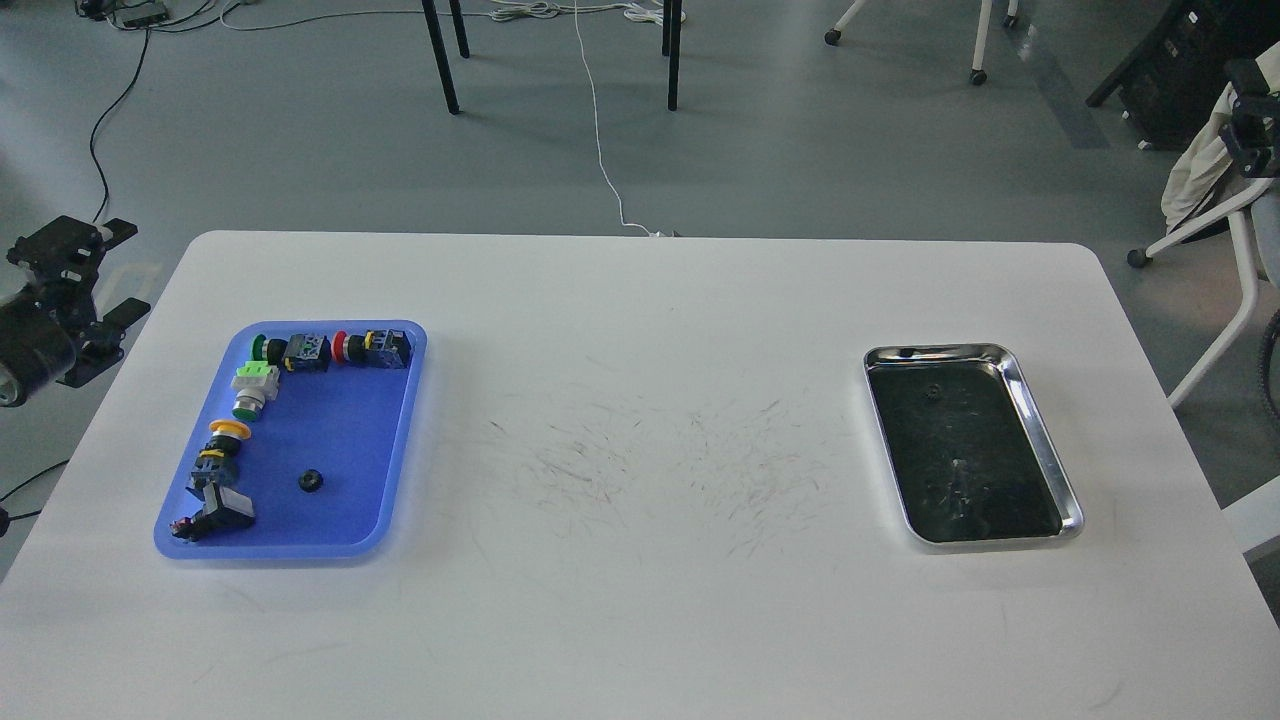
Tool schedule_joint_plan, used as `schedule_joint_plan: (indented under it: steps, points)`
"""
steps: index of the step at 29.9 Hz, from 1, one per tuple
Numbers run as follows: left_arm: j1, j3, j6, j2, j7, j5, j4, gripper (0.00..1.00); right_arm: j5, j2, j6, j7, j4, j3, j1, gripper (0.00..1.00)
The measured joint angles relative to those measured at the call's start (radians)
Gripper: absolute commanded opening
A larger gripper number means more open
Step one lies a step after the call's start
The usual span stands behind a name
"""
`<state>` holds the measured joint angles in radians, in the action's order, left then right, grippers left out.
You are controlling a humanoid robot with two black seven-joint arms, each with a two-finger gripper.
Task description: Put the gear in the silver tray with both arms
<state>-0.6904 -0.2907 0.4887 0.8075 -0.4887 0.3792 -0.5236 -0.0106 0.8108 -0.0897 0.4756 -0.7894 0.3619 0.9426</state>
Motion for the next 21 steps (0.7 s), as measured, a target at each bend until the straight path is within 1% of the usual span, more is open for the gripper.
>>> schedule_joint_plan:
  steps: [4,10,15,21]
  points:
    - [0.005,0.011,0.000,0.029,0.000,0.042,-0.038,0.98,0.000,-0.010,-0.001,0.007,0.000,0.005,-0.022,0.93]
    - [0.004,0.009,0.000,0.132,0.000,0.094,-0.136,0.98,0.000,-0.023,-0.001,0.013,0.002,0.016,-0.030,0.93]
    - [-0.007,0.002,0.000,0.217,0.000,0.176,-0.208,0.98,0.000,-0.068,0.009,0.013,0.012,0.028,-0.053,0.94]
    - [-0.024,-0.006,0.000,0.277,0.000,0.208,-0.251,0.98,-0.001,-0.121,0.020,0.013,0.020,0.050,-0.085,0.96]
